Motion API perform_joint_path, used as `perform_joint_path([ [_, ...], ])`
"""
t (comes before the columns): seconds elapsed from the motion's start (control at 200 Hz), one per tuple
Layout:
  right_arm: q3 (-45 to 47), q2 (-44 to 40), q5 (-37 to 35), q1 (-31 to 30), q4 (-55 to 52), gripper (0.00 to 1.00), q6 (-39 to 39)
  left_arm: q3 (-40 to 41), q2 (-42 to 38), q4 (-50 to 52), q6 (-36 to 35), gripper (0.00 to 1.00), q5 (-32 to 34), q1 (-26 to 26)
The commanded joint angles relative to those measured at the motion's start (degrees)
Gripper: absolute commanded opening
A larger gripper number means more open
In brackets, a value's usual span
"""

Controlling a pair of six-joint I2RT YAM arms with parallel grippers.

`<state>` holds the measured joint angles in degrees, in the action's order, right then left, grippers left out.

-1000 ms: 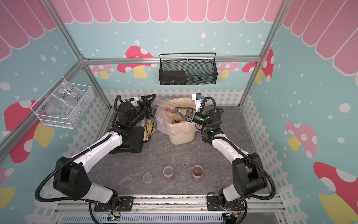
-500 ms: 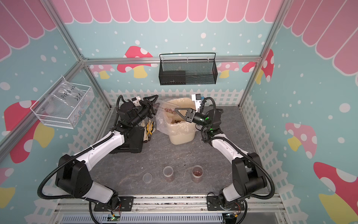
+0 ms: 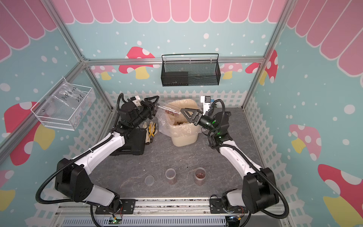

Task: Empty the moldy dried flower tea in the jars
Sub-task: Pour the moldy dried flower tea into the trash bin.

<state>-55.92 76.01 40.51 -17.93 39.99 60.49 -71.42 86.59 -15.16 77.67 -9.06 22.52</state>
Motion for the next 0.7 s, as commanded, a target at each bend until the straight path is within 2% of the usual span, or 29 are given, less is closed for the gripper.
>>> perform_joint_path([
  [0.0, -1.4, -2.9, -6.1, 0.1, -10.2, 0.73, -10.5, -3.4, -0.6, 3.3, -6.3, 0.25, 3.0, -0.2],
  [0.32, 0.2, -8.7, -13.9, 0.2, -22.5, 0.81, -22.7, -11.5, 3.5, 10.4, -21.1, 0.21, 8.6, 0.7],
  [0.515, 2.0, -12.0, -18.2, 0.2, -27.3, 0.83, -28.1, -19.1, 6.7, 18.3, -37.8, 0.19, 14.9, 5.7],
  [0.695, 3.0, -14.6, -20.3, 0.2, -30.1, 0.86, -31.0, -25.3, 10.3, 23.7, -55.6, 0.15, 24.3, 11.8],
])
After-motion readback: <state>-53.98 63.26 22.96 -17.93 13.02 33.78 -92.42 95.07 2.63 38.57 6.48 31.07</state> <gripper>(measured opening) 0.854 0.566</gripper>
